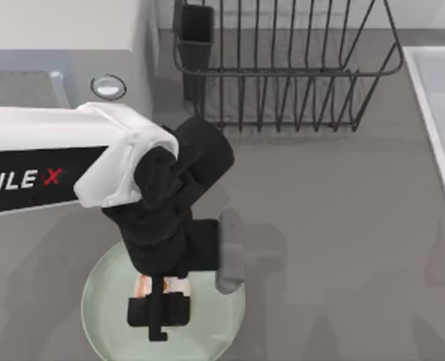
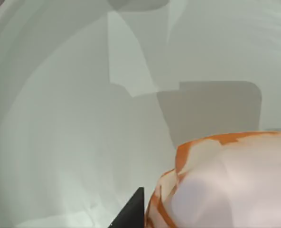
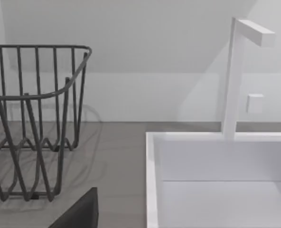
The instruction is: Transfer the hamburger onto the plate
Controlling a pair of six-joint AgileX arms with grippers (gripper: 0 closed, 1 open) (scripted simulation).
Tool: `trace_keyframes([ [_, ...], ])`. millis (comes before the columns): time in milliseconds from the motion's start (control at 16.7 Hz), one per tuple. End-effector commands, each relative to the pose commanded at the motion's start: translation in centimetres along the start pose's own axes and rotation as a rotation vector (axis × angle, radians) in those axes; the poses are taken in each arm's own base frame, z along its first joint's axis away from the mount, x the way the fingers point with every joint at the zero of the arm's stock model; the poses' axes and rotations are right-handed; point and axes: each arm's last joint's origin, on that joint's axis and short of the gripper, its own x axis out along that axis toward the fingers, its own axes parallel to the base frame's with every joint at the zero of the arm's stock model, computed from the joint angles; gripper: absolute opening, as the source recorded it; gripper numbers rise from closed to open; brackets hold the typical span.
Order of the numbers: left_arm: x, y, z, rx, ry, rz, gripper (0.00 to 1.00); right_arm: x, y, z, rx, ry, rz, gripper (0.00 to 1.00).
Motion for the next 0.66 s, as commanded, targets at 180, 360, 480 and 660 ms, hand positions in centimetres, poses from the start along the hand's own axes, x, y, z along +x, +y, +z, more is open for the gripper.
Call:
trace_keyframes([
  [180,0.00,0.00,0.00,0.000,0.000,0.000,0.83,0.00,0.00,0.00,0.000,0.000,0.000,1.00],
  [360,0.00,0.00,0.00,0.000,0.000,0.000,1.00,0.00,0.00,0.00,0.000,0.000,0.000,1.00],
  [480,0.00,0.00,0.00,0.000,0.000,0.000,1.00,0.00,0.00,0.00,0.000,0.000,0.000,1.00],
  [660,0.00,0.00,0.00,0.000,0.000,0.000,1.00,0.00,0.00,0.00,0.000,0.000,0.000,1.00],
])
